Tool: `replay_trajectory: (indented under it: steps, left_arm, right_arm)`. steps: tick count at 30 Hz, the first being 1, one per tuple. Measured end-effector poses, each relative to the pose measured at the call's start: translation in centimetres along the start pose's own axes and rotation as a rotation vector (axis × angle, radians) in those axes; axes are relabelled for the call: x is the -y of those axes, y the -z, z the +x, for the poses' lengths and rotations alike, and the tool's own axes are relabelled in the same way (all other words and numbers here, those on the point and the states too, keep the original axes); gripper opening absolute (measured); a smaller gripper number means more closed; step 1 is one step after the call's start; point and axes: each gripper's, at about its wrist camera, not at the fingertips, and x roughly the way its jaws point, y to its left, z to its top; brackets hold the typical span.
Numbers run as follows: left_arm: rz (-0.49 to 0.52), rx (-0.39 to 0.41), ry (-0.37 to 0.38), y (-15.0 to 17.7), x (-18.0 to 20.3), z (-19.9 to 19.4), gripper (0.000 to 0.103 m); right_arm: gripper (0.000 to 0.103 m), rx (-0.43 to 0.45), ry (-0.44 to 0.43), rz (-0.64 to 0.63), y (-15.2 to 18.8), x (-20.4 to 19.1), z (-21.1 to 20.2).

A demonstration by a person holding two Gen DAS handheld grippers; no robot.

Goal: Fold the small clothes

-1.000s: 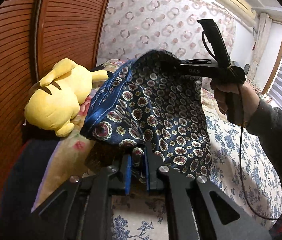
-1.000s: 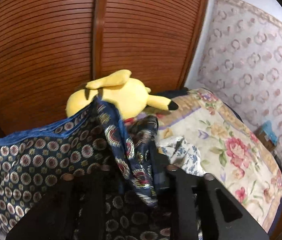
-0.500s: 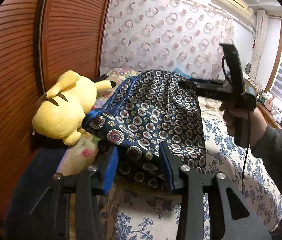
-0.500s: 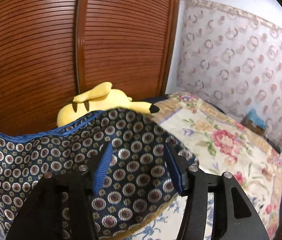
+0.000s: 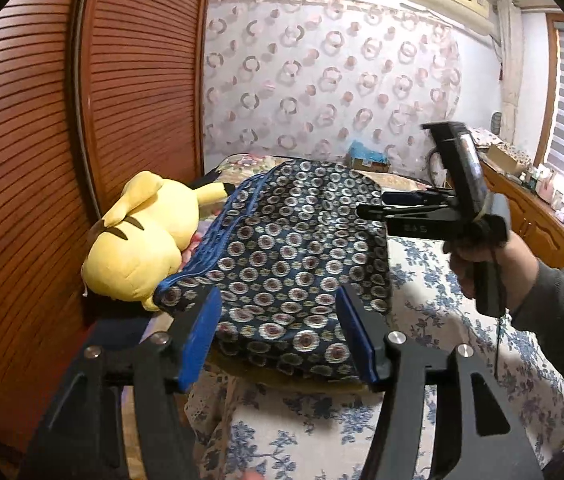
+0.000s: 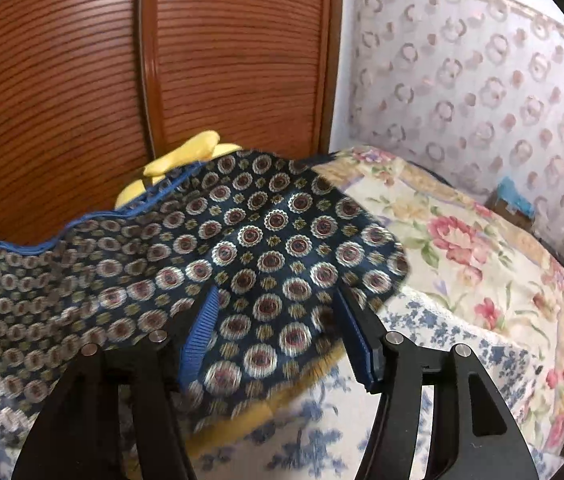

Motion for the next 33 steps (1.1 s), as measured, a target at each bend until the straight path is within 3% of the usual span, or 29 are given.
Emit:
replay_trajectory:
  steps: [9,15,16,19,33]
  left_arm:
    - [0.067,-0.003,0.042,0.3,4.7,-0.7,0.059]
    - [0.108,0.020,0.072,0.7,8.9,-1.6,0.059]
    - [0.111,0.021,0.079,0.8,9.6,-1.8,0.059]
    - [0.120,0.034,0.101,1.1,11.6,-2.3,0.059]
    - [0.178,0.046,0.157,3.3,18.2,-4.8,0.060]
  right_arm:
    - [0.066,0.088,0.039,0.077,3.5,0.2,-10.6]
    - [0.078,0.141,0.081,0.139,6.9,0.5,-18.0]
    - [0.080,0.192,0.121,0.155,7.7,0.6,-19.2]
    - [0.085,0.224,0.147,0.182,9.8,0.5,-22.3]
    - [0.092,0.264,0.329,0.303,17.2,0.5,-31.6]
